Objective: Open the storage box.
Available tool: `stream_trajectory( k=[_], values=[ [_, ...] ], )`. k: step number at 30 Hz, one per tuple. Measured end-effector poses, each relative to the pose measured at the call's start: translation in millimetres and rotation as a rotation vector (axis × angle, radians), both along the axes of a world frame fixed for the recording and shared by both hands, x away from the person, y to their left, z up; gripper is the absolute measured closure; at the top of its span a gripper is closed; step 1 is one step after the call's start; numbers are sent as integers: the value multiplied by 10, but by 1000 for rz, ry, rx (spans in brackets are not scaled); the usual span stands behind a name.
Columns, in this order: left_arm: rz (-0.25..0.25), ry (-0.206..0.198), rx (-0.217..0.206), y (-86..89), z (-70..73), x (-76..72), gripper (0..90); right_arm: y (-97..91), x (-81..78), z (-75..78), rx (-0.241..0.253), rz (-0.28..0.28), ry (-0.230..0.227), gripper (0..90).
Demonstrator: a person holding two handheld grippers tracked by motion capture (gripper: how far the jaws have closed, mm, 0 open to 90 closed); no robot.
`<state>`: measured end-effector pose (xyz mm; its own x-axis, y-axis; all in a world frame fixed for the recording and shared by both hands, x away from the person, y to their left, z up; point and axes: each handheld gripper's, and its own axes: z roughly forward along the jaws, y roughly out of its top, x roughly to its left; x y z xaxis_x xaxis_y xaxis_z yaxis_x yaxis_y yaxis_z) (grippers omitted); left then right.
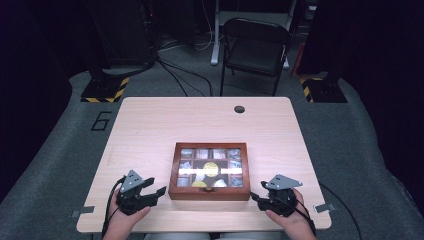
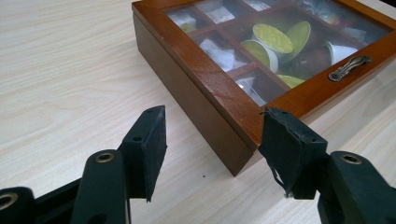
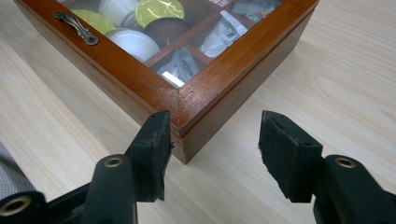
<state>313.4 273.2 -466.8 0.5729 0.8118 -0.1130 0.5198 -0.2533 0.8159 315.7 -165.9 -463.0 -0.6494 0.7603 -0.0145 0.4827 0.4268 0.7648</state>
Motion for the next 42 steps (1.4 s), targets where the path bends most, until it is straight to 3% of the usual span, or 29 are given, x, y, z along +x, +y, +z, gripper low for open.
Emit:
stream_trajectory(
  k=[2,7,11,19,22,34,38,42],
  values=[
    [-11,6,-17,-17,-7,-4,413,17,-2,-13,3,7,7,451],
    [-44,16,-12,-55,-24,-2,422,59,-2,-54,-14,33,15,453],
    [-57,21,-18,-73,-38,5,430,75,19,-114,-19,50,48,467],
    [-70,25,-10,-90,-60,18,435,179,35,-193,-48,84,67,554],
    [-71,27,-11,-114,-74,16,435,199,49,-214,-75,87,49,586],
    [-132,72,37,-219,-155,42,461,153,71,-188,-33,81,46,613],
    [-134,69,36,-234,-160,45,473,157,66,-180,-36,81,31,610],
    [-140,54,33,-245,-139,43,476,132,40,-124,-4,70,-4,594]
  ],
)
